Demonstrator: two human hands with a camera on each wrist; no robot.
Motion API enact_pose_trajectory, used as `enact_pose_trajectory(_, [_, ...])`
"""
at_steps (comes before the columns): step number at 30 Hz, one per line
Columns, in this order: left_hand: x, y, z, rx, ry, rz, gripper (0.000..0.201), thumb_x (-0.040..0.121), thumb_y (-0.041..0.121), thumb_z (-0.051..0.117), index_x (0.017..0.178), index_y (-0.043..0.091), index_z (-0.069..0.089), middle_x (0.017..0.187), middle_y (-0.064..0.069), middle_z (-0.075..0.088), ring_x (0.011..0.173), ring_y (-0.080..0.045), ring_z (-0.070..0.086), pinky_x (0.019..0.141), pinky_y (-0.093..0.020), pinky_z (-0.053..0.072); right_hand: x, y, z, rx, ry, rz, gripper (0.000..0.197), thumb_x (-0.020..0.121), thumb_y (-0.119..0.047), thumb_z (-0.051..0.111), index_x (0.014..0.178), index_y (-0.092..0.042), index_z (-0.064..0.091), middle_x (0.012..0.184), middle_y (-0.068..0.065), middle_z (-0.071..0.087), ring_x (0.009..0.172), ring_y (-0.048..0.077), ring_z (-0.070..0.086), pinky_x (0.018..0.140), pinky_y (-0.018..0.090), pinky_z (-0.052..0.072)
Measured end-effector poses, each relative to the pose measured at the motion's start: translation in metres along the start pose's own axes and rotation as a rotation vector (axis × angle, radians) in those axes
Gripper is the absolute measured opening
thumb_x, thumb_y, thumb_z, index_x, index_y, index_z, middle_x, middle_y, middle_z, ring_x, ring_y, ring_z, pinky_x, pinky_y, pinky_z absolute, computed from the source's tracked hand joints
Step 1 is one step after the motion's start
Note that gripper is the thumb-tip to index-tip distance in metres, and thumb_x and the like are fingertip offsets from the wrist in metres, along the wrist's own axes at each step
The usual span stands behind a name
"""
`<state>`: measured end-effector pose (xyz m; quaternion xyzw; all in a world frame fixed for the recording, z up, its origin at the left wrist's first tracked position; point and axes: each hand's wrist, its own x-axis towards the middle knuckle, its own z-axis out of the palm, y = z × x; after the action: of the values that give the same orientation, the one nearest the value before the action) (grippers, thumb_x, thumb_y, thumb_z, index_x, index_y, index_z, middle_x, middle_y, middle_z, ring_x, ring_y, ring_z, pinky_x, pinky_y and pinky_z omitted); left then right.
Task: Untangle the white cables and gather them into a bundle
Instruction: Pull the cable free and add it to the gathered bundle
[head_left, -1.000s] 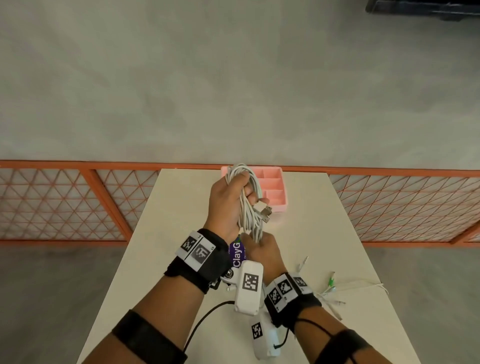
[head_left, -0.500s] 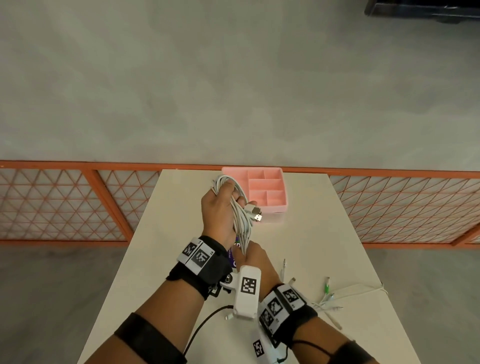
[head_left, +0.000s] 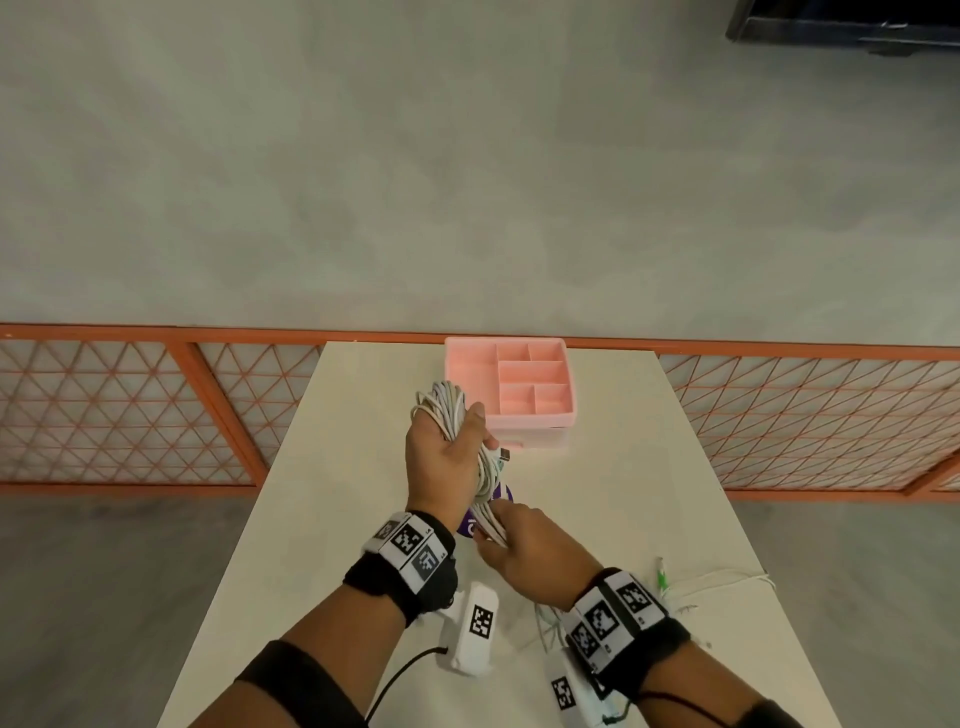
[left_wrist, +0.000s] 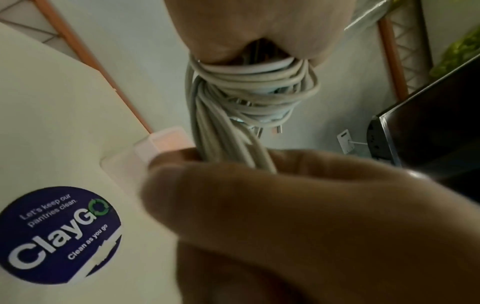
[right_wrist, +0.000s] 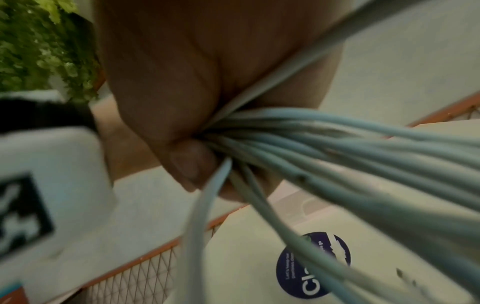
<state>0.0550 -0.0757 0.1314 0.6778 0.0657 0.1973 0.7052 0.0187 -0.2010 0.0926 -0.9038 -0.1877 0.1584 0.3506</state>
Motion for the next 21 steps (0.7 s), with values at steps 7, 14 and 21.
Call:
enact_pose_trajectory(7, [-0.001,-0.005,-0.002,0.096,-0.075,0.125,0.035,0.080,0.045,0.069,0.090,0.014,0.057,0.075,-0.010,0.068,0.070,-0.026,0.070,0.069,-0.046,0.059,-0.018,-0.008,-0.032,0.090,-0.120,0.080,0.004,0.088,-0.016,0.053,0.087,-0.012,0.054,0.064,-0.004,0.061,0.052,0.017,0.066,0.056,0.030,0.053])
enact_pose_trajectory(14, [0.002,-0.002,0.000,0.148,-0.087,0.171,0.041,0.078,0.050,0.070,0.093,0.015,0.058,0.083,-0.005,0.066,0.077,-0.022,0.068,0.072,-0.035,0.058,-0.022,0.001,-0.033,-0.006,-0.072,0.059,0.003,0.087,-0.019,0.055,0.085,-0.020,0.055,0.070,0.001,0.067,0.056,0.013,0.067,0.062,0.034,0.056])
enact_pose_trajectory(21, [0.003,0.004,0.001,0.106,0.033,0.104,0.023,0.084,0.015,0.078,0.083,0.015,0.056,0.075,-0.006,0.067,0.065,-0.009,0.067,0.063,-0.020,0.054,-0.027,0.027,-0.004,0.045,-0.001,0.126,0.030,0.093,-0.032,0.056,0.068,-0.028,0.039,0.059,-0.008,0.045,0.050,0.003,0.042,0.055,0.024,0.037])
